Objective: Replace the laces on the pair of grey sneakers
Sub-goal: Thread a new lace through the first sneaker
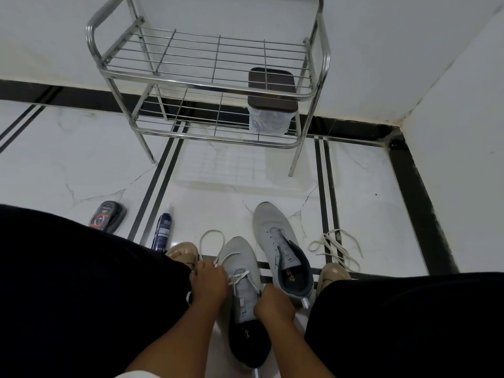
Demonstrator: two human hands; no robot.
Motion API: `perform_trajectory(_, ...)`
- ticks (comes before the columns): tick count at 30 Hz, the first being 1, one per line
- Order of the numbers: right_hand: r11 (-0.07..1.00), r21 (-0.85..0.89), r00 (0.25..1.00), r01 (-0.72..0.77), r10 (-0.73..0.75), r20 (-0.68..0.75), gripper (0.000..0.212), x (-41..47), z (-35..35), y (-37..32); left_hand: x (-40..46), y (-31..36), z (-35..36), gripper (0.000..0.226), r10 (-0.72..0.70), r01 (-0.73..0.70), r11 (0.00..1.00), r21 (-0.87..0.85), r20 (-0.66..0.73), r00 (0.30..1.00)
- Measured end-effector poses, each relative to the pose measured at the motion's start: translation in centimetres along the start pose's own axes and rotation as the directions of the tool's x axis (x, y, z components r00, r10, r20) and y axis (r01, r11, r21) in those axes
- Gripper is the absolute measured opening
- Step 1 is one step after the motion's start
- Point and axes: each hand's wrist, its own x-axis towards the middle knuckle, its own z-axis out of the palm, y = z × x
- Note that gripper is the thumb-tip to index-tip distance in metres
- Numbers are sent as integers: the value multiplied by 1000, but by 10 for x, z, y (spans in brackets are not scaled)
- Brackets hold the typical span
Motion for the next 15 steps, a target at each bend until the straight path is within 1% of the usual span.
perform_trajectory(2,1000,5,1000,-13,13,9,36,0,-1,0,3,2,-11,41,-69,78,993,-90,95,993)
perform_trajectory(4,999,20,999,-33,32,14,35,1,-2,0,6,5,-23,52,-147,176,962,-209,151,978)
perform_trajectory(5,999,26,999,-43,42,14,34,0,-3,-1,7,6,-33,56,-174,214,932,-292,158,972)
perform_trajectory(6,998,28,999,-51,50,8,33,-1,-4,-2,9,6,-45,55,-198,252,876,-411,169,966)
perform_trajectory(7,998,24,998,-59,59,3,32,0,-4,-2,11,7,-57,49,-205,272,799,-536,183,962)
perform_trajectory(8,998,24,998,-65,65,-2,32,-1,-5,-2,14,7,-71,41,-198,271,732,-625,184,963)
perform_trajectory(9,998,27,998,-65,65,-7,31,-3,-6,-2,14,8,-89,33,-161,254,702,-666,199,967)
perform_trajectory(10,998,30,998,-60,60,-8,32,-4,-8,-3,13,9,-108,29,-138,247,692,-679,212,967)
perform_trajectory(12,997,68,999,-39,39,2,36,-9,-15,-7,9,12,-140,30,-128,243,643,-727,211,969)
perform_trajectory(14,987,163,1000,-7,11,-21,40,-11,-27,-16,2,14,-163,21,-65,216,544,-810,217,974)
perform_trajectory(15,969,247,998,32,-17,-61,37,-12,-36,-24,-4,14,-171,14,-31,212,495,-842,227,973)
